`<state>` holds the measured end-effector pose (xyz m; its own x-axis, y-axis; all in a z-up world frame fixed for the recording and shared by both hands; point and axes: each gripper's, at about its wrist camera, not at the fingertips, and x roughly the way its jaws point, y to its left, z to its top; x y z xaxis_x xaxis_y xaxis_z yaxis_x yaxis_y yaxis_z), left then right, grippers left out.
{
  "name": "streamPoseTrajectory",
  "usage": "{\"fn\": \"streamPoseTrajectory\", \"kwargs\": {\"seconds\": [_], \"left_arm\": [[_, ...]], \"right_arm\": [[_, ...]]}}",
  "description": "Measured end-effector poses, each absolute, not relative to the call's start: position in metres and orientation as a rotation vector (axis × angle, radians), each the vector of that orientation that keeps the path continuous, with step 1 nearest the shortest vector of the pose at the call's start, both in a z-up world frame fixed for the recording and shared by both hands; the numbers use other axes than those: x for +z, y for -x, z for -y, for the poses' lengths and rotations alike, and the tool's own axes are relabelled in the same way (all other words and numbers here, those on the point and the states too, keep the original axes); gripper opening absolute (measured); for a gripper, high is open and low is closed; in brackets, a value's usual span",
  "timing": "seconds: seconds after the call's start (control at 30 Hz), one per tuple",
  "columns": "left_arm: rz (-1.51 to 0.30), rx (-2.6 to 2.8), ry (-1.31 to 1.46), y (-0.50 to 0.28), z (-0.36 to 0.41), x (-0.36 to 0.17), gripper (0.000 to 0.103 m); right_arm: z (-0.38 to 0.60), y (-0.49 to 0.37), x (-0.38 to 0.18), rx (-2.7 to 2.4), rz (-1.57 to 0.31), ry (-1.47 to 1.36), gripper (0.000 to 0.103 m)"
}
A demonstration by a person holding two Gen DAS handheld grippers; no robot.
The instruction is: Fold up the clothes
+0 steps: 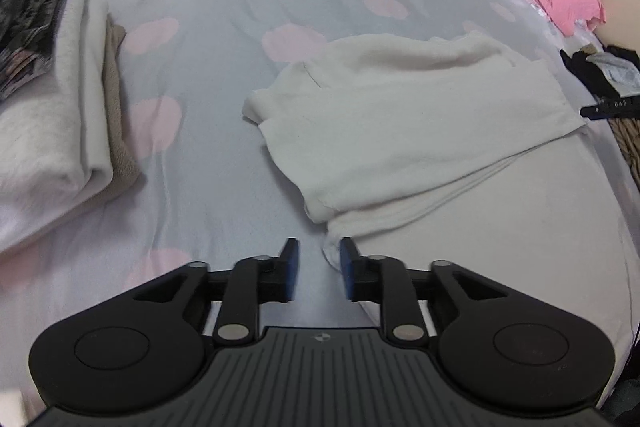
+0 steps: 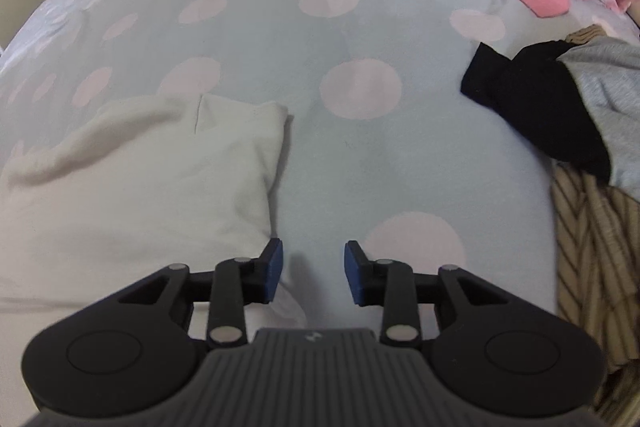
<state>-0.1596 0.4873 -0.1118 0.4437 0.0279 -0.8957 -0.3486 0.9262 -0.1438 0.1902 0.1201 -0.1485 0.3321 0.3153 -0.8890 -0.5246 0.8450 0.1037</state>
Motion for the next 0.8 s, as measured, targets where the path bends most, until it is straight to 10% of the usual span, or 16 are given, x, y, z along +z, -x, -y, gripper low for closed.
{"fn": "streamPoseTrajectory", "kwargs": {"seconds": [0.8], "left_arm": [[-1.067, 0.041, 0.145, 0.279, -0.272, -0.094, 0.038]], "right_arm": [[-0.026, 0.072, -0.139, 1.052, -0.881, 0.737, 0.041]]}}
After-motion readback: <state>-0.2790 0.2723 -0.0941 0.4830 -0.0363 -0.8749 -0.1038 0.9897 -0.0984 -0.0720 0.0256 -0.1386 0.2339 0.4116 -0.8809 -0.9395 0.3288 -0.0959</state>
